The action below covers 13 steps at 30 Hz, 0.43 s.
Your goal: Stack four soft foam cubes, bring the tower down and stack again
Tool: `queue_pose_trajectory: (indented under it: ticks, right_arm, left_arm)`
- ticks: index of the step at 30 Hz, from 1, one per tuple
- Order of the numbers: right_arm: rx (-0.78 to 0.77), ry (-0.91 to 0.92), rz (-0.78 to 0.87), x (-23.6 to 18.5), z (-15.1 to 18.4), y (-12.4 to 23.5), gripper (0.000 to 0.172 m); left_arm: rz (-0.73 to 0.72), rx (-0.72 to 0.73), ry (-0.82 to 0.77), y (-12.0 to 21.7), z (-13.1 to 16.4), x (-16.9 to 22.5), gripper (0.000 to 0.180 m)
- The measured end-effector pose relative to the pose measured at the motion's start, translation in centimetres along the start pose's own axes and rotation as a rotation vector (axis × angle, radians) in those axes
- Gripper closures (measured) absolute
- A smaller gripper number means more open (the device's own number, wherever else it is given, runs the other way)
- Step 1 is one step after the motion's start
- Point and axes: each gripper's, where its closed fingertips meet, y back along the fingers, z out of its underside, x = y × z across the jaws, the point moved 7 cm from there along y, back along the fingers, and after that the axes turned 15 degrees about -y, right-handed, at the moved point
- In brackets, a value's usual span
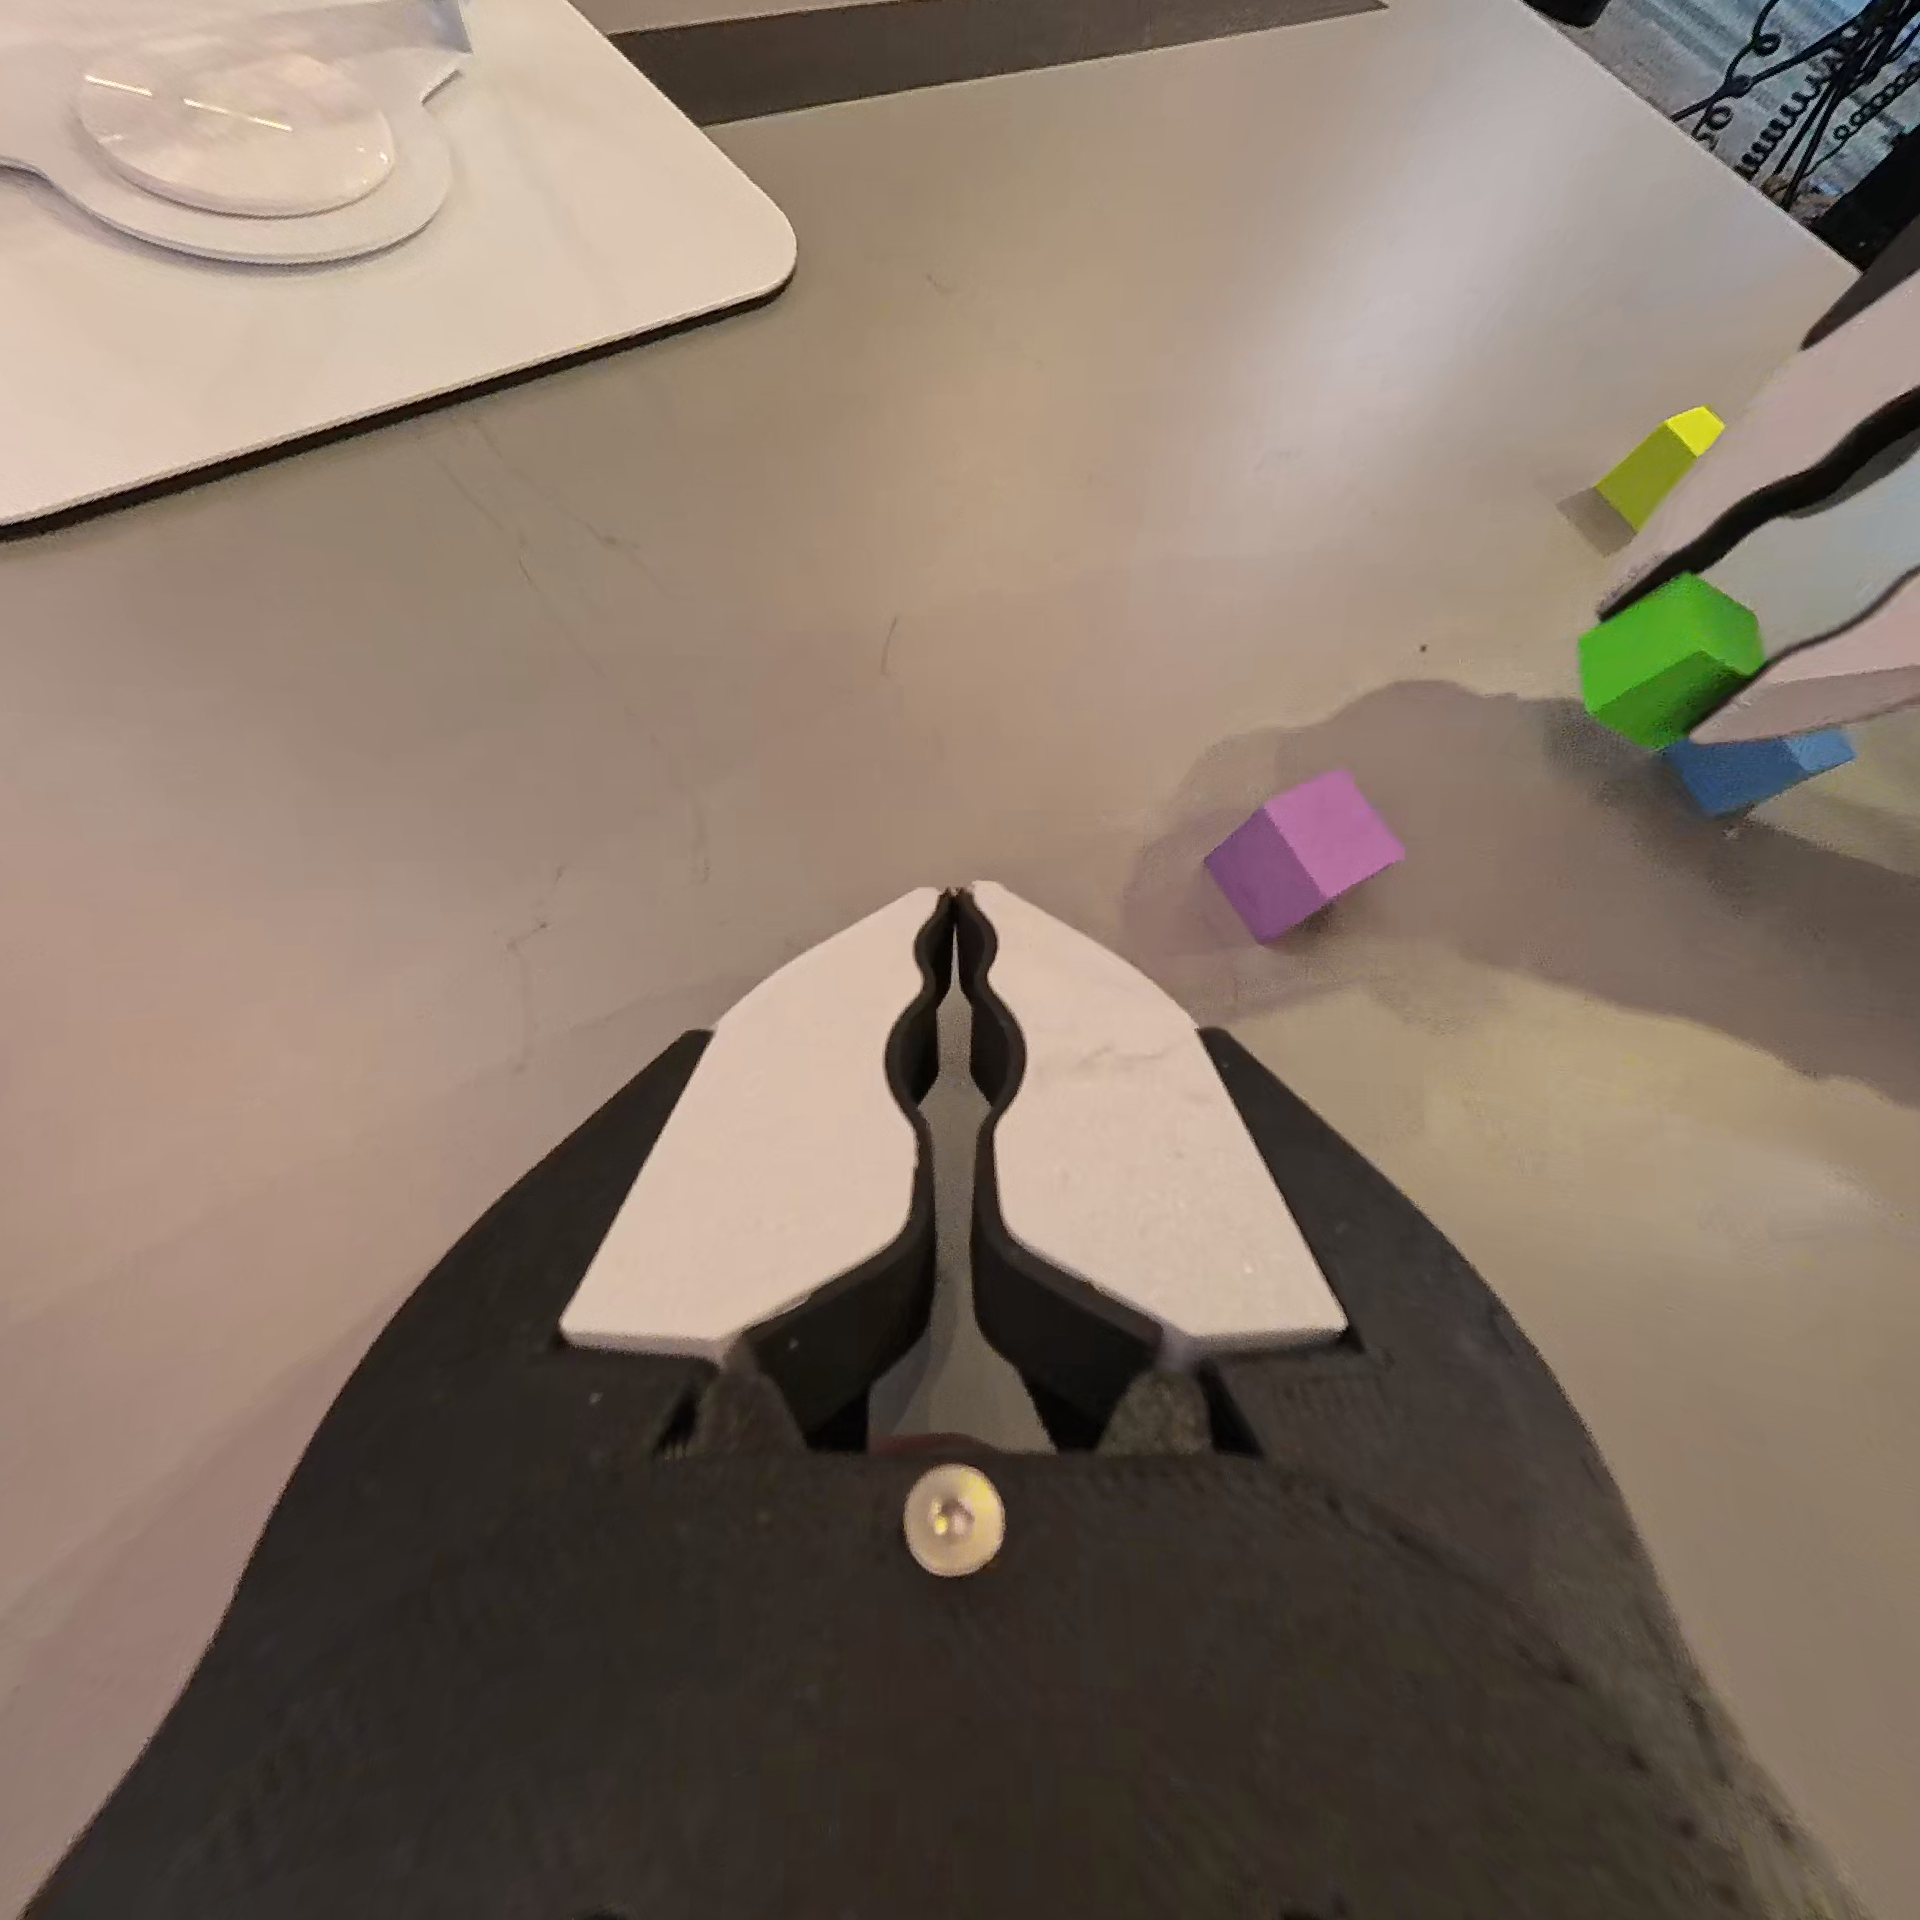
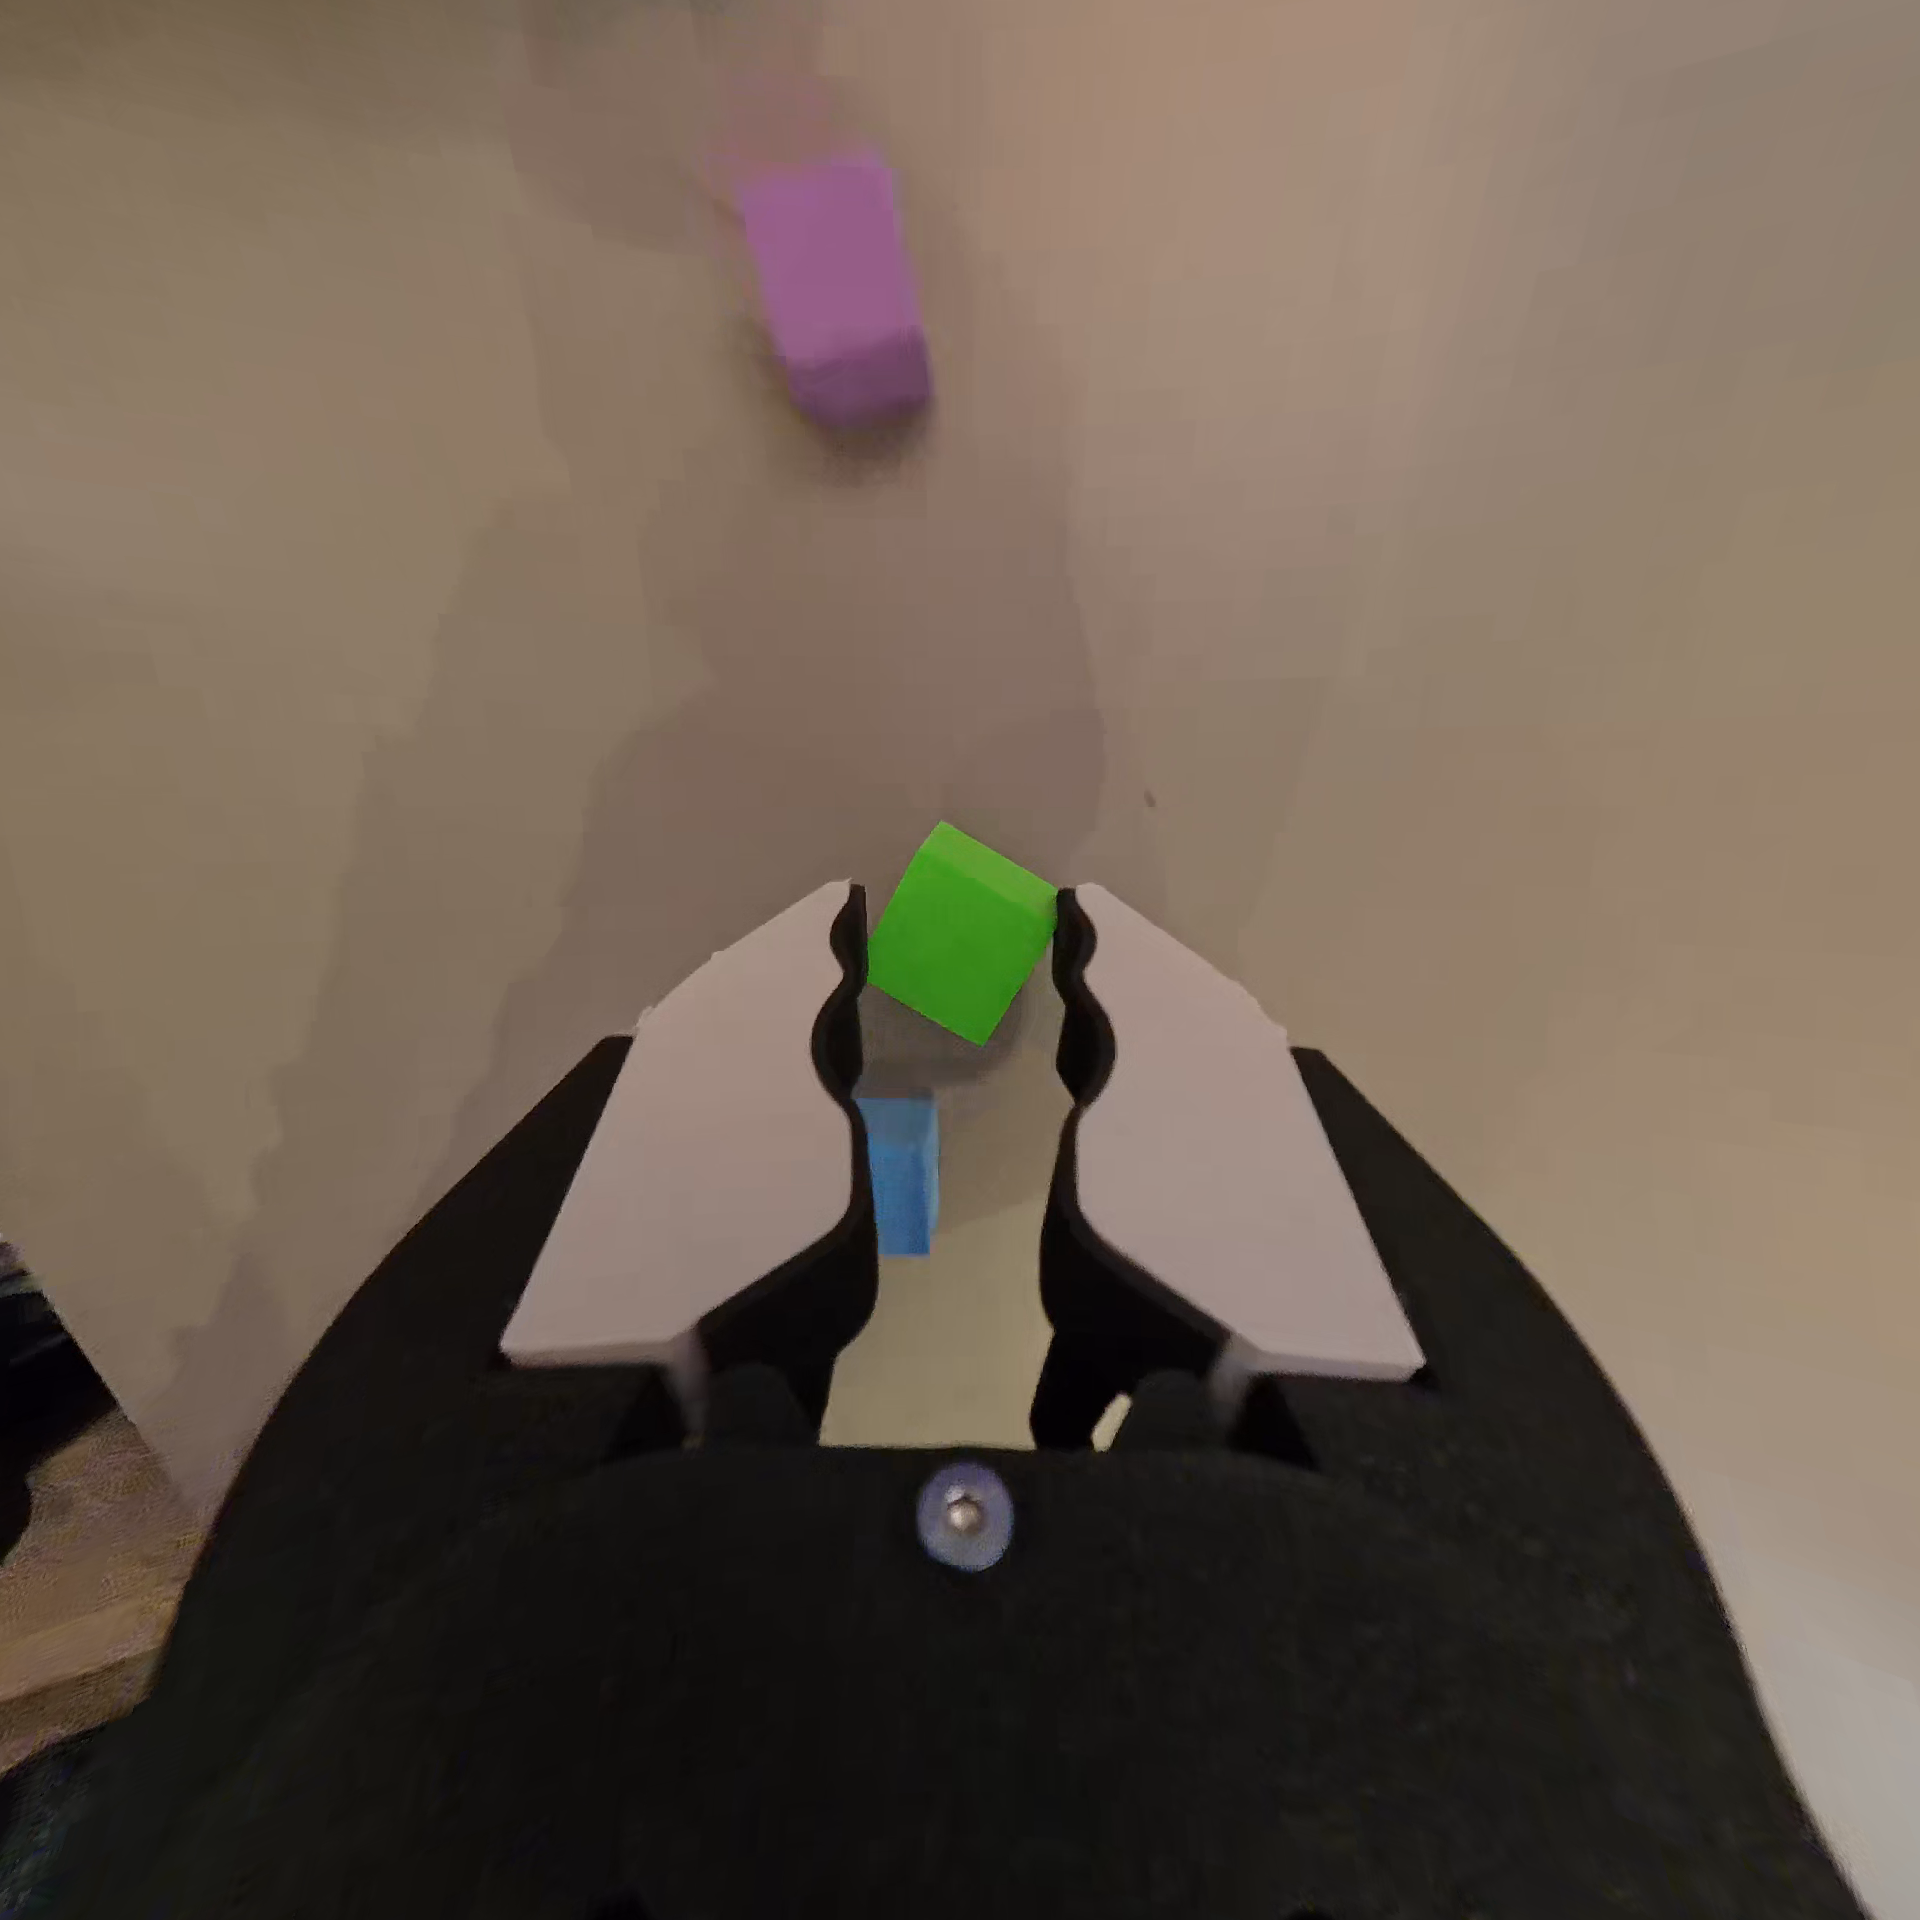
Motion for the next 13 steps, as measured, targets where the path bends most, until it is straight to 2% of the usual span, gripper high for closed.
queue_pose_trajectory:
  ticks: [1,8,13]
  right_arm:
    - [0.016,0.046,-0.022,-0.7,-0.8,0.2,0.138]
    - [0.003,0.268,-0.082,-3.5,-6.4,0.1,0.138]
    - [-0.041,0.364,-0.044,-4.5,-8.6,-1.2,0.138]
  left_arm:
    - [0.004,0.010,0.003,0.1,0.0,0.0,0.180]
    - [0.015,0.058,0.027,0.4,-0.2,-0.4,0.180]
    - [0.013,0.066,0.034,0.4,-0.3,-0.6,0.180]
